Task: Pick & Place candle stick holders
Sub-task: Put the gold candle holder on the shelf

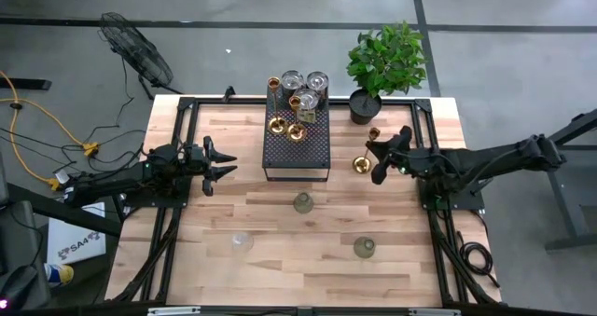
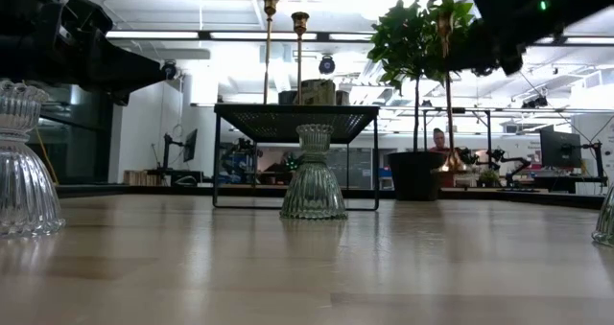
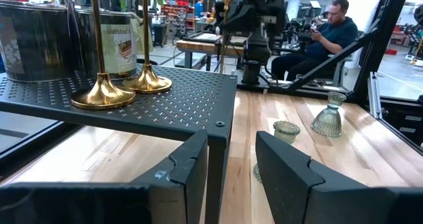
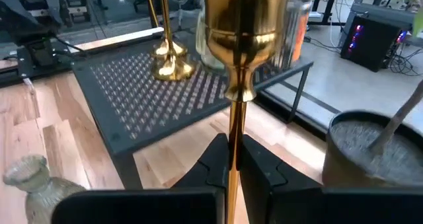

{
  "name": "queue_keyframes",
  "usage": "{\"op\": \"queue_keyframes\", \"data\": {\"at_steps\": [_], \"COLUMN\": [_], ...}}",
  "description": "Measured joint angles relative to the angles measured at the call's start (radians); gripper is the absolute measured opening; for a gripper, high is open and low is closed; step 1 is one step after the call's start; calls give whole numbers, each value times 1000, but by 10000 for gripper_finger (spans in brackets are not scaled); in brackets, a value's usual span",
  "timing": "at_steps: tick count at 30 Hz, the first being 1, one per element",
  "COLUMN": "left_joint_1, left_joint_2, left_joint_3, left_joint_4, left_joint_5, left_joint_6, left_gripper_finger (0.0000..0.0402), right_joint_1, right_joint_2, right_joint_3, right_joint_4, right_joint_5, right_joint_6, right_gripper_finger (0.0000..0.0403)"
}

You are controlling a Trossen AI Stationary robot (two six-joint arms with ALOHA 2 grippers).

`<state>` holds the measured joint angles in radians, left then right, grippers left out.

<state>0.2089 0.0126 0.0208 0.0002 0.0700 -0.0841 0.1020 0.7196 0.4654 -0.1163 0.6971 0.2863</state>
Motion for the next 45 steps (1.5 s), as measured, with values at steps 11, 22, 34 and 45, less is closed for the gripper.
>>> {"op": "queue_keyframes", "data": {"at_steps": [11,22,34,45], "left_joint_1": [0,0,0,0], "left_joint_2": [0,0,0,0], "left_joint_3": [0,0,0,0], "left_joint_4": [0,0,0,0], "left_joint_5": [0,0,0,0], "left_joint_6": [0,0,0,0], "left_gripper_finger": [125,125,125,125], "right_joint_1": [-24,-78,-168,-253], "right_joint_2": [170,342,503,600], "right_joint_3": [328,549,692,697], "right_joint_4": [-135,-180,-120,-23], "right_joint_5": [-82,-161,-235,-279], "right_joint_6": [-52,-67,-137,-131], "right_gripper_finger": [7,8,8,8]}}
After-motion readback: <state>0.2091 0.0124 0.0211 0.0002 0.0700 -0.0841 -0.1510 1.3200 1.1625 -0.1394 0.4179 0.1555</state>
